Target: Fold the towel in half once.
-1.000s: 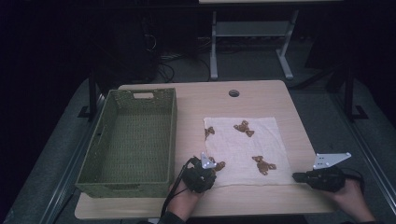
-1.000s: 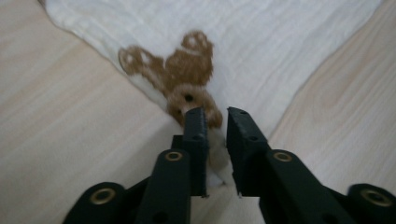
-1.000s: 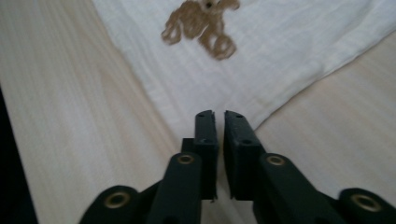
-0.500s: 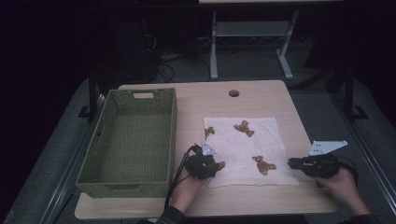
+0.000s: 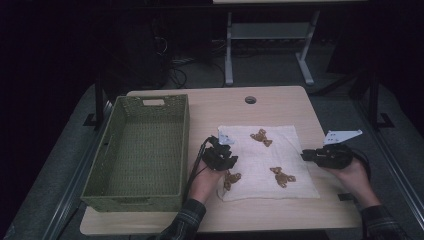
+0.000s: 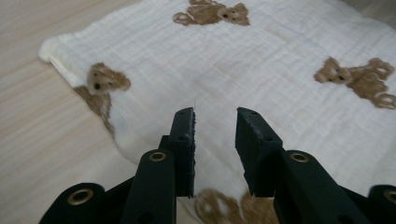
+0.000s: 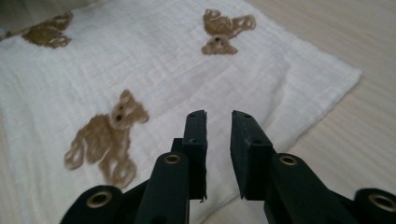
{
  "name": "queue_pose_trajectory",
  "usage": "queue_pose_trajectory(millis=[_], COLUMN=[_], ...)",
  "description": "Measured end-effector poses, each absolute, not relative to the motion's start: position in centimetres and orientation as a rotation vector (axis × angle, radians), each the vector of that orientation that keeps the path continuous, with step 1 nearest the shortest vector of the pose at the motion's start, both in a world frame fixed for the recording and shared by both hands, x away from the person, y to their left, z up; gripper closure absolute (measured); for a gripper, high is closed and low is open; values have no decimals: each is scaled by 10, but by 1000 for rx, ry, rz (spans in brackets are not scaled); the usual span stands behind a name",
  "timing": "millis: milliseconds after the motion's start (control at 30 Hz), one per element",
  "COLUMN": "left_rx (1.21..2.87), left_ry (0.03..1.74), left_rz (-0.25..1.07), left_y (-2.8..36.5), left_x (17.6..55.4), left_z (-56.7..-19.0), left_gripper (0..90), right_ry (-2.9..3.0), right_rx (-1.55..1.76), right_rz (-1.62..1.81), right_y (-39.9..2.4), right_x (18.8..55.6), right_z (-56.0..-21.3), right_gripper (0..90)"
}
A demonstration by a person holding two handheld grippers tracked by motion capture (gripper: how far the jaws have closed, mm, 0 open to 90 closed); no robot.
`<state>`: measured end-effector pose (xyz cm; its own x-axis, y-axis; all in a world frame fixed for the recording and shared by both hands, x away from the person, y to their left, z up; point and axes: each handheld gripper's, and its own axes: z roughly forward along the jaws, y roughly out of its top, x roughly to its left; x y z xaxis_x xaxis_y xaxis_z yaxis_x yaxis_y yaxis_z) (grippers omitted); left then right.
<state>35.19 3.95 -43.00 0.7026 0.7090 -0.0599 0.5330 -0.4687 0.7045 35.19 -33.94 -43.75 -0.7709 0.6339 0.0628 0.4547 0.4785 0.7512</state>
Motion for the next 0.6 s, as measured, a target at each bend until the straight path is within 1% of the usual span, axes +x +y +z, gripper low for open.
queue_pose_trajectory(millis=[167,200,267,467,600], left_rx=[2180,2184,2188,2166,2140], left_ry=[940,941,942,993,1029], left_rz=[328,339,360,391,444], left_y=[38,38,39,46,48], left_x=[365,370,381,412,430], left_z=[-432,-433,-432,-433,-432], left_gripper=[658,658,658,657,662], right_ry=[2482,2473,2465,2441,2442], right_rx=[950,945,946,972,985], right_rz=[1181,1188,1195,1204,1181], right_y=[-338,-337,-337,-334,-334], right_x=[366,376,383,408,428], right_z=[-433,-432,-430,-430,-434], right_gripper=[743,743,739,739,738])
